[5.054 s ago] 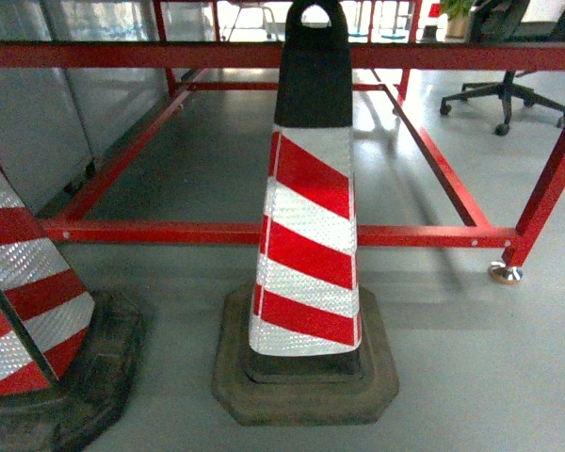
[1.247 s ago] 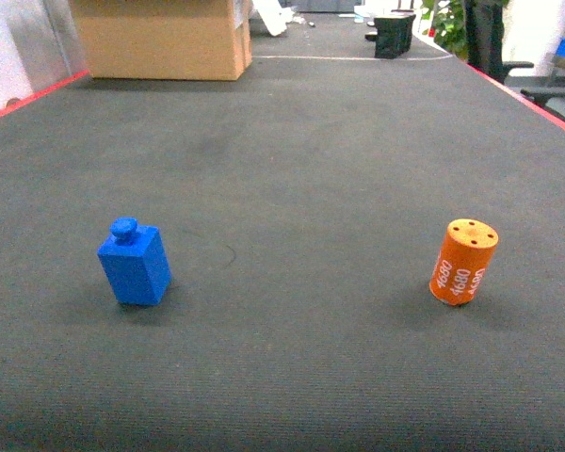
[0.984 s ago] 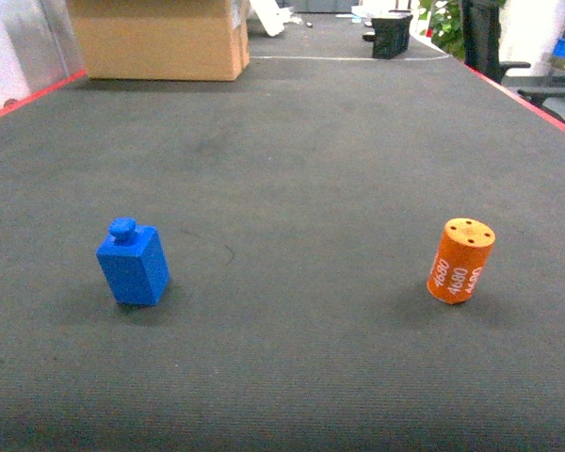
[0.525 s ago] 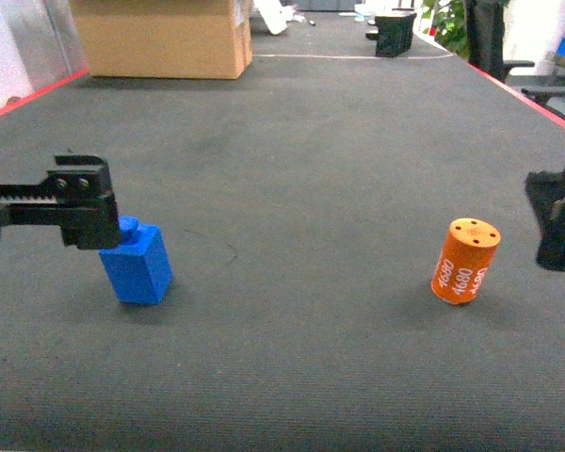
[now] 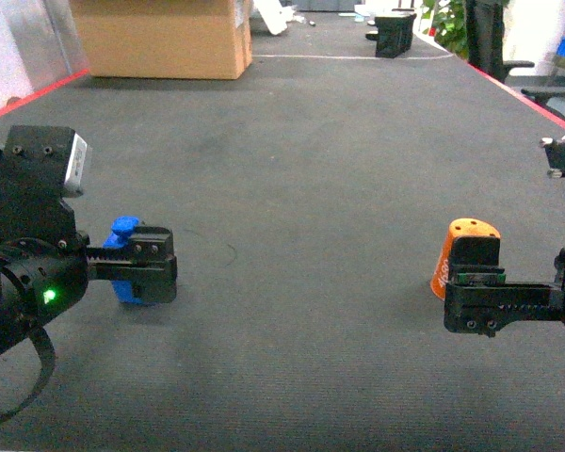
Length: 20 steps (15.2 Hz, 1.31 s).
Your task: Sort blue parts and orange caps into right shelf containers
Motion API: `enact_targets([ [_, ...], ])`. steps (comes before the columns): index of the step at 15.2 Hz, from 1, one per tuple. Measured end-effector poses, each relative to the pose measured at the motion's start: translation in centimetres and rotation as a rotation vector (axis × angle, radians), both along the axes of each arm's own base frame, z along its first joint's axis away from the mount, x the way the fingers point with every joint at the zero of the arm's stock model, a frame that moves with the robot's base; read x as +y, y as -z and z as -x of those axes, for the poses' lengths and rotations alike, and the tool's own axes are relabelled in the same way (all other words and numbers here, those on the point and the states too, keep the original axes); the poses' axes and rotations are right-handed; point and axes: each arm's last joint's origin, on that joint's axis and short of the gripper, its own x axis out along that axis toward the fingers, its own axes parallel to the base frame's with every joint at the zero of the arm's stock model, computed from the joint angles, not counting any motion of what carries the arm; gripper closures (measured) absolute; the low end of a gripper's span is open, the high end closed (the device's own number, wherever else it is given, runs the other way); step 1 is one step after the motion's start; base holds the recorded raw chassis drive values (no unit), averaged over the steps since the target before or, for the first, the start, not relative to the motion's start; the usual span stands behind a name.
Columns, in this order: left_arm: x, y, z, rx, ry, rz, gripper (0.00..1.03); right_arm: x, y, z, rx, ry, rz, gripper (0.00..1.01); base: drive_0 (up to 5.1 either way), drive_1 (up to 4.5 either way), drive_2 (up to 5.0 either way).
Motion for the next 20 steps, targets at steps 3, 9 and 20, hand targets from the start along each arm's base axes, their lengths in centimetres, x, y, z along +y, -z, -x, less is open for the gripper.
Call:
enact_targets([
  [3, -0.1, 1.6, -0.1, 0.042, 0.002, 0.013, 0.05, 0.2, 1.6, -0.9, 0.045, 0.011, 0.019, 0.03, 0.0, 0.00, 0.0],
  [9, -0.2, 2.9, -0.4, 0.074, 0.006, 0.019, 0.05, -0.2, 3.1, -3.3, 0.077, 0.072, 0.043, 0.03, 0.0, 0.00, 0.0],
  [20, -0.6, 3.8, -2.3, 0.091, 0.018, 0.031, 0.11, 0.8, 4.2, -6.4, 0.088, 0.097, 0.091, 0.43, 0.0, 0.00, 0.0],
])
